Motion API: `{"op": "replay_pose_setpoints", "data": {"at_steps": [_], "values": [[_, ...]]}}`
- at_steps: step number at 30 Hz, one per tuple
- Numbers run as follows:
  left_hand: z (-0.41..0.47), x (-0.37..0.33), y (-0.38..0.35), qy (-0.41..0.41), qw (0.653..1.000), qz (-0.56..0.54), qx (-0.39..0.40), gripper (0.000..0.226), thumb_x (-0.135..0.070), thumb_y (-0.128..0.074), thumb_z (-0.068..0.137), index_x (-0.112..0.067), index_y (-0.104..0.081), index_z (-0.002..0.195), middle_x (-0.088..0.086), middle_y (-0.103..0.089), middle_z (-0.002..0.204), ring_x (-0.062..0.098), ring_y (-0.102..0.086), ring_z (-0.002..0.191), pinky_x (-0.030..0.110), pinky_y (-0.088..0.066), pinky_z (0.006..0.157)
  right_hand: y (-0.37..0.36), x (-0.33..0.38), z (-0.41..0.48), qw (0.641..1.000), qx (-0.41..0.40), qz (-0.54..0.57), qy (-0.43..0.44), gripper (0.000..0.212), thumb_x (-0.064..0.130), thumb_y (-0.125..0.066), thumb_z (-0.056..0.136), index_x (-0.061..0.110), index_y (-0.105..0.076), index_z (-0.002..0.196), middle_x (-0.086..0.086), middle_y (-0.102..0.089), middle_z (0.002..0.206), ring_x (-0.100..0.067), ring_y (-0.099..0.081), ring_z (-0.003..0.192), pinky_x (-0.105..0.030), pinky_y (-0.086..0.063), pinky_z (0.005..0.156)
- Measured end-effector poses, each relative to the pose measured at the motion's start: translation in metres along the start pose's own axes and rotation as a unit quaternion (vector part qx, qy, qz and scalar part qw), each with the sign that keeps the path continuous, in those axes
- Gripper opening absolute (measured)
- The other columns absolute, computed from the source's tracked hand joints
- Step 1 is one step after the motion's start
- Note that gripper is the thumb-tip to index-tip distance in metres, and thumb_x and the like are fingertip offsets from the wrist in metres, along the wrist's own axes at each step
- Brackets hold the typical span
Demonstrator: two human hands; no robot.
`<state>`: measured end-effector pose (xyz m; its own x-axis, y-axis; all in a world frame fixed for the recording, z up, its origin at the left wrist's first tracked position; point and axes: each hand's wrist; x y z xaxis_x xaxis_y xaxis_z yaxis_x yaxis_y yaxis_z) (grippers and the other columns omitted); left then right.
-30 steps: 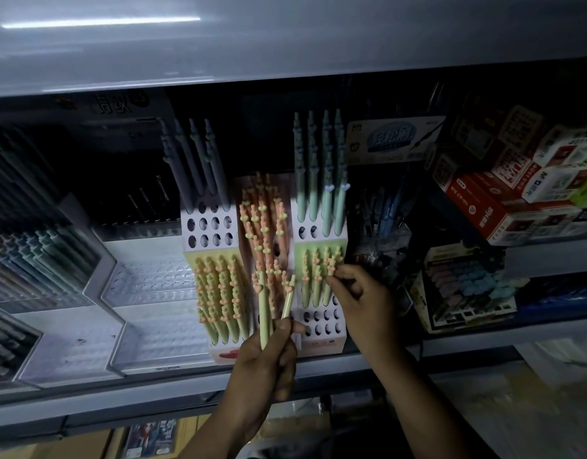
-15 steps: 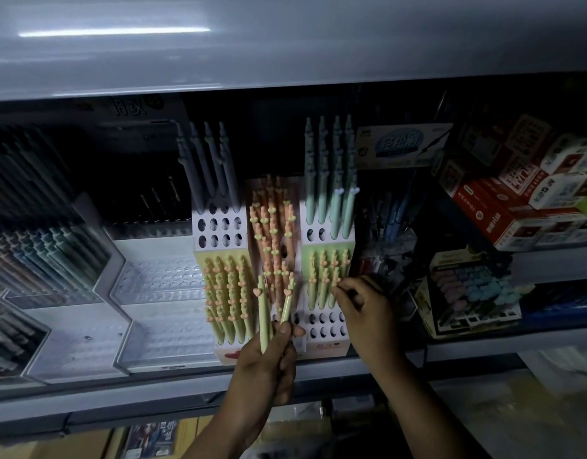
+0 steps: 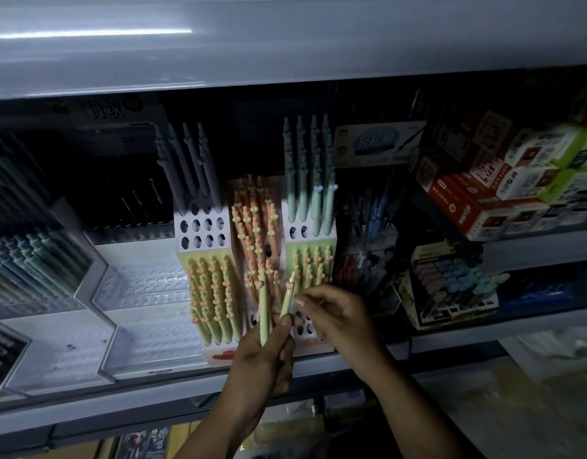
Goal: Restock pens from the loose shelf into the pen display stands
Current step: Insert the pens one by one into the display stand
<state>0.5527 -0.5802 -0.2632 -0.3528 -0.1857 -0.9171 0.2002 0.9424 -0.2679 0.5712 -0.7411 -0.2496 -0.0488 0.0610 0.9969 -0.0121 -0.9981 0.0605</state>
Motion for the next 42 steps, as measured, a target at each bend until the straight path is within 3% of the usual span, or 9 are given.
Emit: {"op": "replay_pose_setpoints", "data": {"at_steps": [4,8,11,15,18,21,26,31,42], "values": [[0.000,0.001,-0.005,-0.002,0.997,0.074,0.024,0.049,-0.050,-0.059,0.093,-0.013,-0.045,0.065,0.012,-0.030,0.053,0.022,-0.025,0.045,0.034,-0.026,0.049,-0.004,0.002,-0.004,1.000,0.000,0.018,-0.019,0.014,0.014,-0.074,0.090,0.003,-0.072,0.082,0.006,-0.064,0.061,-0.003,-0.054,0.055,-0.019,-0.042,0.055],[0.001,0.001,-0.004,0.019,0.998,0.063,0.020,0.046,-0.047,-0.057,0.098,-0.009,-0.056,0.072,0.012,-0.036,0.058,0.022,-0.029,0.047,0.034,-0.023,0.051,0.013,-0.003,-0.002,0.993,-0.080,0.076,-0.046,0.012,0.021,-0.072,0.091,0.010,-0.075,0.087,0.001,-0.053,0.055,-0.011,-0.043,0.049,-0.024,-0.036,0.048],[0.001,0.004,0.000,0.031,0.999,0.021,0.001,0.030,-0.039,-0.056,0.101,-0.012,-0.068,0.101,0.008,-0.039,0.060,0.020,-0.026,0.046,0.029,-0.021,0.049,0.030,-0.006,0.007,0.980,-0.177,0.087,-0.026,0.007,0.017,-0.071,0.092,0.013,-0.077,0.092,0.002,-0.051,0.051,-0.010,-0.040,0.045,-0.021,-0.034,0.045],[-0.001,0.005,0.006,0.064,0.998,0.007,-0.004,0.030,-0.036,-0.056,0.100,-0.013,-0.069,0.087,0.004,-0.030,0.055,0.018,-0.018,0.044,0.025,-0.023,0.044,0.045,-0.014,0.014,0.968,-0.249,-0.001,0.021,0.008,0.018,-0.073,0.091,0.025,-0.076,0.088,0.005,-0.060,0.053,-0.009,-0.049,0.049,-0.031,-0.043,0.050],[-0.004,0.002,0.008,0.091,0.996,-0.017,0.008,0.035,-0.035,-0.057,0.100,-0.012,-0.068,0.077,0.004,-0.026,0.057,0.017,-0.015,0.046,0.025,-0.018,0.045,0.045,-0.021,0.017,0.968,-0.240,-0.061,0.041,0.015,0.021,-0.074,0.090,0.032,-0.072,0.081,0.000,-0.066,0.062,-0.014,-0.057,0.056,-0.044,-0.048,0.057],[-0.006,-0.001,0.008,0.109,0.992,-0.059,0.021,0.032,-0.040,-0.058,0.095,-0.010,-0.055,0.083,0.002,-0.019,0.063,0.015,-0.011,0.049,0.025,-0.012,0.047,0.041,-0.024,0.021,0.969,-0.224,-0.091,0.054,0.004,0.018,-0.074,0.091,0.019,-0.074,0.087,0.015,-0.065,0.062,-0.001,-0.059,0.059,-0.028,-0.044,0.059],[-0.007,-0.002,0.007,0.118,0.986,-0.113,0.032,0.029,-0.042,-0.054,0.101,-0.019,-0.044,0.087,-0.002,-0.012,0.069,0.012,-0.006,0.052,0.021,-0.009,0.047,0.035,-0.027,0.027,0.958,-0.185,-0.206,0.081,0.014,0.020,-0.073,0.092,0.011,-0.069,0.082,0.005,-0.056,0.057,-0.009,-0.054,0.055,-0.015,-0.033,0.052],[-0.006,-0.003,0.006,0.072,0.993,-0.092,0.019,0.025,-0.039,-0.049,0.103,-0.014,-0.050,0.100,0.000,-0.017,0.068,0.012,-0.010,0.051,0.026,-0.008,0.050,0.027,-0.039,0.033,0.952,-0.189,-0.236,0.051,0.017,0.024,-0.076,0.089,0.015,-0.070,0.103,0.019,-0.063,0.081,0.003,-0.060,0.073,-0.016,-0.044,0.063],[0.003,0.004,0.010,0.037,0.995,-0.086,0.034,0.036,-0.040,-0.054,0.099,-0.008,-0.060,0.116,0.004,-0.032,0.069,0.017,-0.015,0.058,0.034,-0.012,0.055,0.027,-0.044,0.032,0.955,-0.182,-0.234,0.033,0.012,0.027,-0.076,0.089,0.019,-0.072,0.097,0.019,-0.066,0.077,0.002,-0.064,0.073,-0.014,-0.046,0.061]]}}
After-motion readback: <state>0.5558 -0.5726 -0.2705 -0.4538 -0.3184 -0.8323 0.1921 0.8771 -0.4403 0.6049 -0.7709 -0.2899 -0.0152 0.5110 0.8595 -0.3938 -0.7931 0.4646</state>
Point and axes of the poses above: each hand's wrist, its own z-axis towards the middle knuckle, its own y-axis out of the back of the hand, x = y × z
